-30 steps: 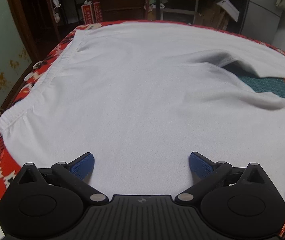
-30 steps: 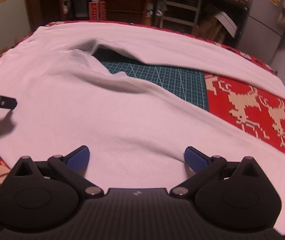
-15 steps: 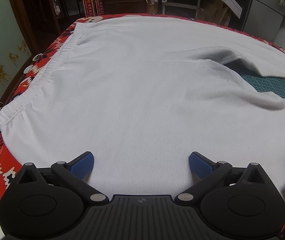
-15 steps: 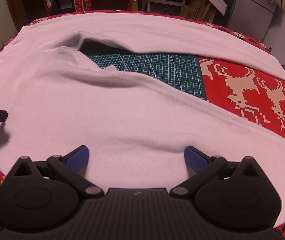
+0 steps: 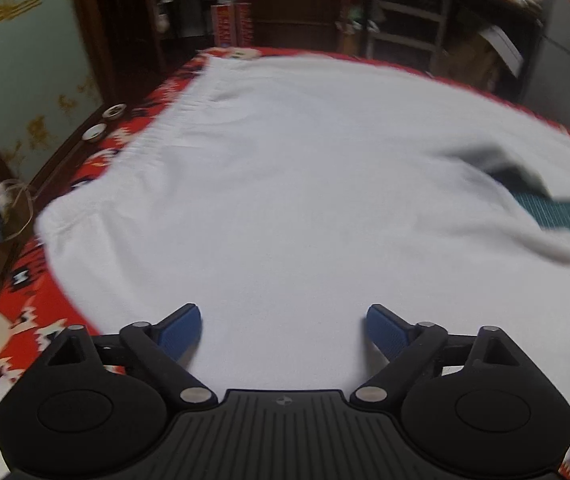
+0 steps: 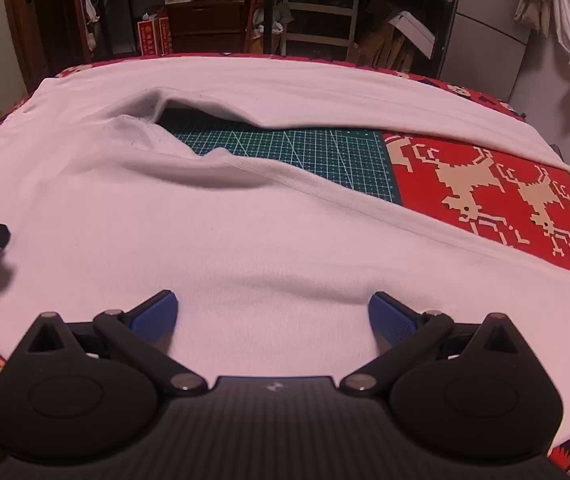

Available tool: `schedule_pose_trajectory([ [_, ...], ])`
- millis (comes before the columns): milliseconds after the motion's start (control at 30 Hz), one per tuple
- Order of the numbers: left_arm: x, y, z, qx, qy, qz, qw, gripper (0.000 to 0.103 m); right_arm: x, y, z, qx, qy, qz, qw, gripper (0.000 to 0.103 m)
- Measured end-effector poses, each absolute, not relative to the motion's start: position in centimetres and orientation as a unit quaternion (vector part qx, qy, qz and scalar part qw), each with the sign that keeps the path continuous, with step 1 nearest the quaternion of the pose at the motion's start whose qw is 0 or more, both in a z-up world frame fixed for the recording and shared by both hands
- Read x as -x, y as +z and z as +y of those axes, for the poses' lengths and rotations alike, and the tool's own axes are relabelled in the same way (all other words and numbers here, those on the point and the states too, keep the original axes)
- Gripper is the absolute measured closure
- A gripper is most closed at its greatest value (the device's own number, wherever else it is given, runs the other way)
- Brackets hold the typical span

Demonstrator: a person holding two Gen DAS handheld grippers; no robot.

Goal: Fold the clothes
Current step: 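Pinch the waistband with the left tool while the right tool pinches the garment edge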

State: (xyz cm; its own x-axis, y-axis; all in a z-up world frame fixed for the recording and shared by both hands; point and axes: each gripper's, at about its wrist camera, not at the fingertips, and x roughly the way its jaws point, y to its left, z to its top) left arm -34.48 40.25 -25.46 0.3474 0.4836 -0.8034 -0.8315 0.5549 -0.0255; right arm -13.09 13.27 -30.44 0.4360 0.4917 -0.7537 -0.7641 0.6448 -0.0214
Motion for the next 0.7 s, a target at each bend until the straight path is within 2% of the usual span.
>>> schedule_pose_trajectory([
  [200,41.9,-24.0,46.2,0.335,0.47,0.336,0.744,0.032,13.4,-30.6,13.0,0.177,0.379,0.361,0.834,0.0],
  [267,44.2,-24.1,47.9,0.366,0.481,0.328,0.726,0.048,13.5,-30.6,12.9,0.174,0.377,0.357,0.837,0.0],
  [467,47.1,-25.1,50.4,0.416,0.493,0.311,0.698,0.08,13.6,-30.6,12.9,0.172,0.375,0.358,0.838,0.0],
  [533,47.1,-25.5,50.7,0.427,0.49,0.302,0.697,0.084,13.5,-30.6,12.9,0.172,0.375,0.359,0.837,0.0],
  [700,46.6,-25.8,51.5,0.427,0.492,0.294,0.7,0.085,13.4,-30.6,12.9,0.173,0.375,0.361,0.836,0.0],
])
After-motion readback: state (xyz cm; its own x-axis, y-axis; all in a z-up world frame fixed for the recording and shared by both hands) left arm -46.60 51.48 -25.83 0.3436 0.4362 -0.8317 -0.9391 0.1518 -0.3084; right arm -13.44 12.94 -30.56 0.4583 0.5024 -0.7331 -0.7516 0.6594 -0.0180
